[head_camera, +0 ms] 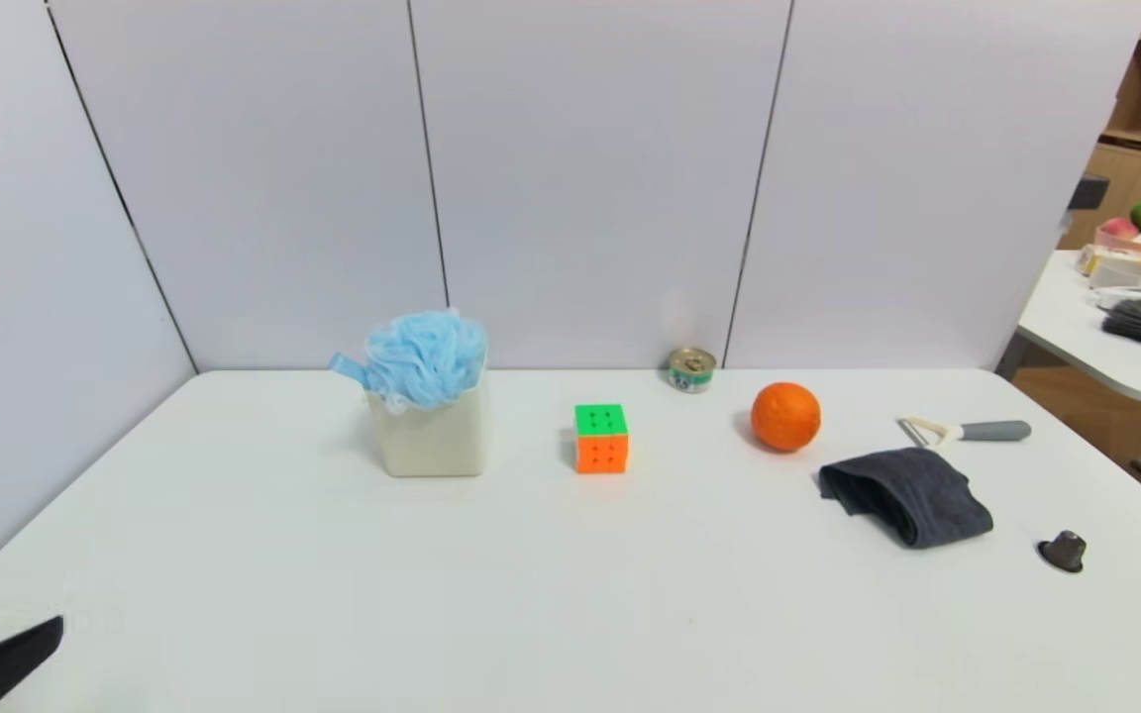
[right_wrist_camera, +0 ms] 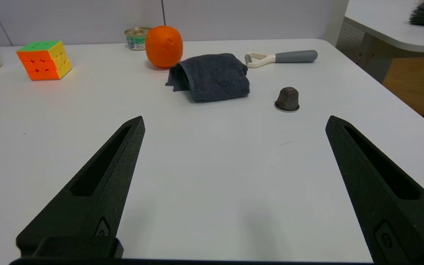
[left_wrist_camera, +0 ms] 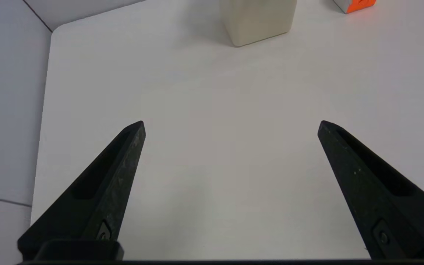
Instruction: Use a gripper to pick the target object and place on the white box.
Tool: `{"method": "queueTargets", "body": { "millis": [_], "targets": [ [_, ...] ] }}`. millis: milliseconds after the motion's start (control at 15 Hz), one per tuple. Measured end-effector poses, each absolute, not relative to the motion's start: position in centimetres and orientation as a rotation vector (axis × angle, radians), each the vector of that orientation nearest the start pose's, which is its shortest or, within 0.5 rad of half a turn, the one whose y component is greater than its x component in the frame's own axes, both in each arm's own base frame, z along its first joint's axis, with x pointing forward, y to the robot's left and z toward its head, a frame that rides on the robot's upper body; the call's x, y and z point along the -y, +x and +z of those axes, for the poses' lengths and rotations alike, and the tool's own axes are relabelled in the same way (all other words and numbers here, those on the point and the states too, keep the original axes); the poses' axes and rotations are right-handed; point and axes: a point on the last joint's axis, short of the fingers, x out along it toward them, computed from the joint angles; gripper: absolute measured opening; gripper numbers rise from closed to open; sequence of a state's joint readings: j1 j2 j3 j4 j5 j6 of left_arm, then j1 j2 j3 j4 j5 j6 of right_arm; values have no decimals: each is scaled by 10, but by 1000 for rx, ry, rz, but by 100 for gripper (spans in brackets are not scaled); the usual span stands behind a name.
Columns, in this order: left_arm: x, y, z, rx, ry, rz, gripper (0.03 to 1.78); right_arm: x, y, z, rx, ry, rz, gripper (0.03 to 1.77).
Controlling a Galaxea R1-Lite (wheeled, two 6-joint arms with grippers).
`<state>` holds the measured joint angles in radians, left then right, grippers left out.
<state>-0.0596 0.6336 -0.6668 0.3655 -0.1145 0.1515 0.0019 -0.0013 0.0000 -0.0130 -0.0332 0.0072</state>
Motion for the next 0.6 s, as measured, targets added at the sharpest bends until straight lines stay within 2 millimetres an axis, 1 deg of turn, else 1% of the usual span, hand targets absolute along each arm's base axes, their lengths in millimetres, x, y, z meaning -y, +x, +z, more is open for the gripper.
{"method": "queueTargets", "body": {
  "millis": [67,200,333,467,600],
  "targets": [
    [3,12,213,-284,131,-172,169,1,-23,77,15,8,-32,170],
    [3,-10,190,-220,117,-116,169,1,-23,77,14,8,-31,170],
    [4,-19,178,-133,121,-81,169,1,-23,77,14,8,-32,170],
    [3,-22,174,-33,135,-78,169,1,-23,77,14,7,-32,170],
    [3,-27,161,-13,135,-96,169,1,-23,77,14,8,-32,170]
  ]
}}
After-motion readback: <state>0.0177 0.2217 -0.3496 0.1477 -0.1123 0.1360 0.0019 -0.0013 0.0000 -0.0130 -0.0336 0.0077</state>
